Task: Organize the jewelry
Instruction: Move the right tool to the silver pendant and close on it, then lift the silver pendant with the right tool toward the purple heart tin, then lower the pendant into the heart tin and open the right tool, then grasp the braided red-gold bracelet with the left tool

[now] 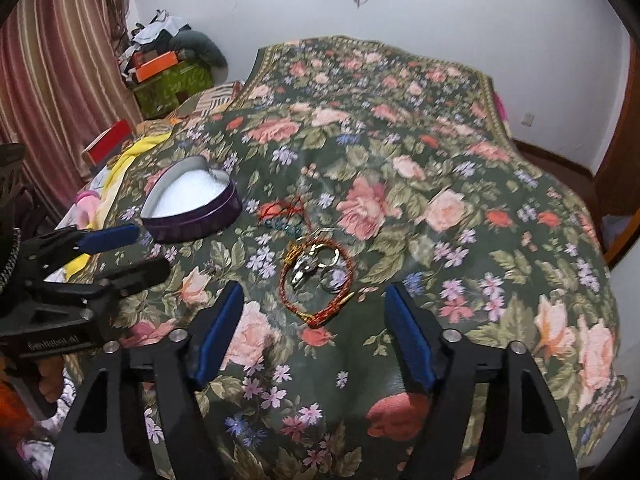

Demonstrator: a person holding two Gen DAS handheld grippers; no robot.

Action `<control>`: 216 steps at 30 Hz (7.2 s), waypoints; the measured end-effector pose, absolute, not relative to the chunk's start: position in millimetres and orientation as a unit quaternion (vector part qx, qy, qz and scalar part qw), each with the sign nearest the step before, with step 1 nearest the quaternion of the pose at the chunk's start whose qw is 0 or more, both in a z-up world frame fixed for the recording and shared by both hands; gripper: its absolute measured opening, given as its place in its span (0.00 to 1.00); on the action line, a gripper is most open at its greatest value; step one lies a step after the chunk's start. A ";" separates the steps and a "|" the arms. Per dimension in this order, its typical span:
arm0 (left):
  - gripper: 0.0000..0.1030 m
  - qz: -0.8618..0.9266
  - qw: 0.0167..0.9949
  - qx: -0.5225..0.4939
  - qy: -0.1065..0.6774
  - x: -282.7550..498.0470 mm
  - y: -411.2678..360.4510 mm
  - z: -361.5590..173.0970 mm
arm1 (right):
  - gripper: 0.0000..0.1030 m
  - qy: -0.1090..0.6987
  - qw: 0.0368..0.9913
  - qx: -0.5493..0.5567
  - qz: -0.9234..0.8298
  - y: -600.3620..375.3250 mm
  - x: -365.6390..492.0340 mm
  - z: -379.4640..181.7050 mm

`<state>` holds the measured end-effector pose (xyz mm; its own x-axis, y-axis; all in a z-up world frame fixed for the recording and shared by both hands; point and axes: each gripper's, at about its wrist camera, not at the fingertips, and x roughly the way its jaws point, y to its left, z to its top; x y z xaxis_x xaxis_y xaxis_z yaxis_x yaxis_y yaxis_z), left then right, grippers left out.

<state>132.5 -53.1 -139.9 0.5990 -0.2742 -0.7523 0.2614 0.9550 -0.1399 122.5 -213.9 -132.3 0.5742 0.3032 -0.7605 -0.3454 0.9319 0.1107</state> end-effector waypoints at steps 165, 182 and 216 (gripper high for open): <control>0.11 -0.081 0.933 -0.076 0.343 182.6 44.0 -104.8 | 0.13 0.423 0.855 -0.024 0.298 -93.1 194.2 -120.0; 0.21 -0.079 0.930 -0.071 0.352 183.2 41.9 -111.0 | 0.20 0.435 0.851 -0.050 0.291 -88.6 190.8 -125.8; 0.38 -0.119 0.927 -0.027 0.355 139.3 -19.0 -85.4 | 0.45 0.382 0.898 -0.050 0.213 -178.5 146.8 -88.7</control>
